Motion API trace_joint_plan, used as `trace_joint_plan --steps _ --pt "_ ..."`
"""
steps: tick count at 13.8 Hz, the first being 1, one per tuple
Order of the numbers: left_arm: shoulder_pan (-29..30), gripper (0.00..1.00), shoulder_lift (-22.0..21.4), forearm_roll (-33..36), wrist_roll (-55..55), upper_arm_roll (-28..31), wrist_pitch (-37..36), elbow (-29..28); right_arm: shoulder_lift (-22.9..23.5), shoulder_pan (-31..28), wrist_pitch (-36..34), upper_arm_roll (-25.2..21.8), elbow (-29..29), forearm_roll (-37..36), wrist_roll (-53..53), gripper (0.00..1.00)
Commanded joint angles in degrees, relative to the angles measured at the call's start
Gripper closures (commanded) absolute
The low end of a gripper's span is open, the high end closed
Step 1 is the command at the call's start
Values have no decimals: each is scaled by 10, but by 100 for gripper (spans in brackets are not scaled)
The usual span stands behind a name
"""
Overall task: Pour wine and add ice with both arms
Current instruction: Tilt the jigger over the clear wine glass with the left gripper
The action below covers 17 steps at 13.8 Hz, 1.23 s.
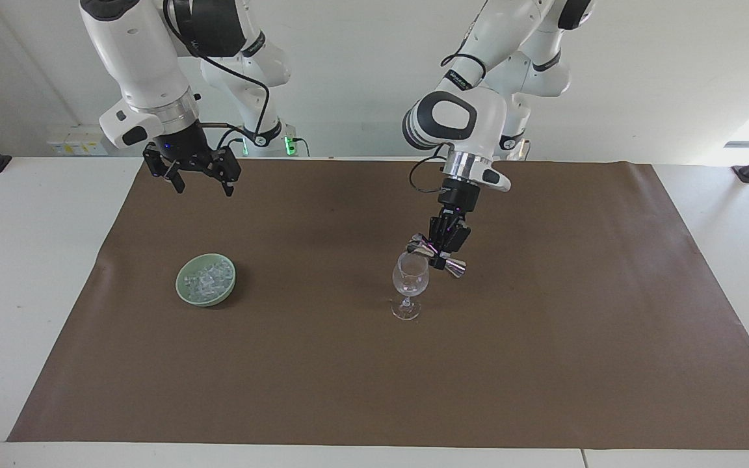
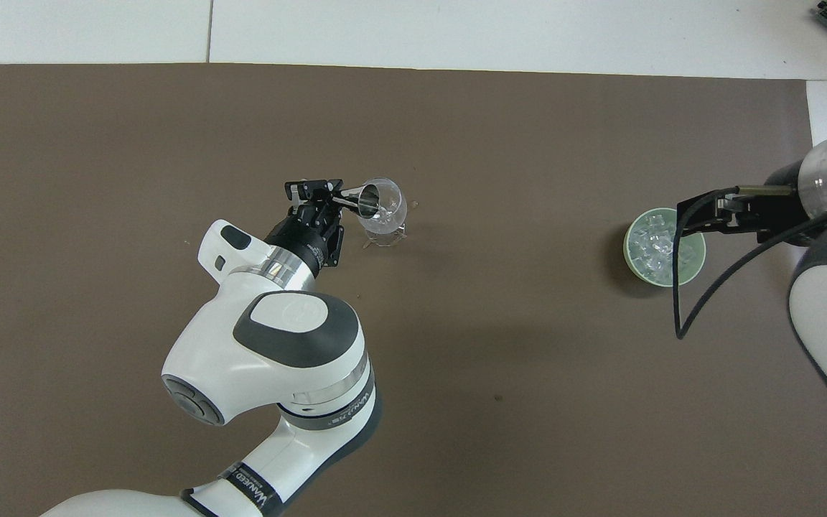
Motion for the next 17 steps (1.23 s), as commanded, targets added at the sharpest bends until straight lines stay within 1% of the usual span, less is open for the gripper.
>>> trace_joint_plan --steps 1,6,13,17 --pt "1 100 10 3 27 0 13 18 -7 -4 -1 2 -8 6 -12 0" --pt "1 100 10 3 82 1 14 18 -7 -4 -2 2 -7 6 -12 0" --pt "-4 100 11 3 116 1 15 23 -7 -4 -1 2 -8 6 -12 0" --pt "-5 100 11 3 165 3 15 23 -7 -4 -2 2 -7 6 -12 0"
